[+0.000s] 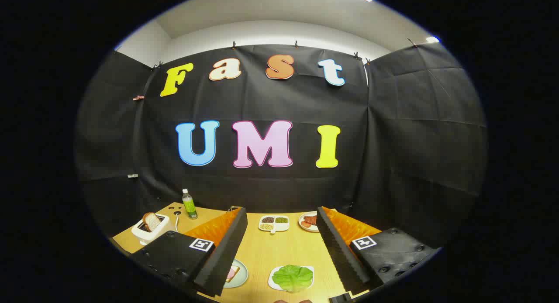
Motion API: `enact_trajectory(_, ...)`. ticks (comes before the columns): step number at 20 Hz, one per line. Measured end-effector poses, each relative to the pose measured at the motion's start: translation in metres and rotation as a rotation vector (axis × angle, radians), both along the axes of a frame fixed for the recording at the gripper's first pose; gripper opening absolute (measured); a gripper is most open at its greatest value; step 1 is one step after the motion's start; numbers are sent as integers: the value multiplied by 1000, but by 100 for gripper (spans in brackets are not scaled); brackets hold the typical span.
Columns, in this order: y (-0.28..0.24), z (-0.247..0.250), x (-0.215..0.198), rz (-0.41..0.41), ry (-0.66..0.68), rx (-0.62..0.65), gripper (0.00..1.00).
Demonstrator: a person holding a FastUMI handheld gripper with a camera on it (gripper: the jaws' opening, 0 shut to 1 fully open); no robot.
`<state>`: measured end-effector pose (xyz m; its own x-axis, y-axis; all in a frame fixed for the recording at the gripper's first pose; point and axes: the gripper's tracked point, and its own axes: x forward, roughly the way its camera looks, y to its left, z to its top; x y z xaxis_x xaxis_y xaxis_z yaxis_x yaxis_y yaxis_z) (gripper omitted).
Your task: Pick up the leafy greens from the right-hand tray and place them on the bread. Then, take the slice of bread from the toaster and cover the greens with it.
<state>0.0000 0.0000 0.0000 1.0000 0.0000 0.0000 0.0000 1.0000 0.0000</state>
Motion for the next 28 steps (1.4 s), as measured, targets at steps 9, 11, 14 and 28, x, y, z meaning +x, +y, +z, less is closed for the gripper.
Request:
enact_trajectory(9, 29, -16, -3, 5, 53, -24, 97)
enact_trajectory(11, 30, -24, -3, 18, 66, -23, 97)
enact_trajectory(14, 31, -37, -1, 40, 92, -15, 97)
enact_trajectory(28, -2, -164, 24, 123, 350, -82, 98)
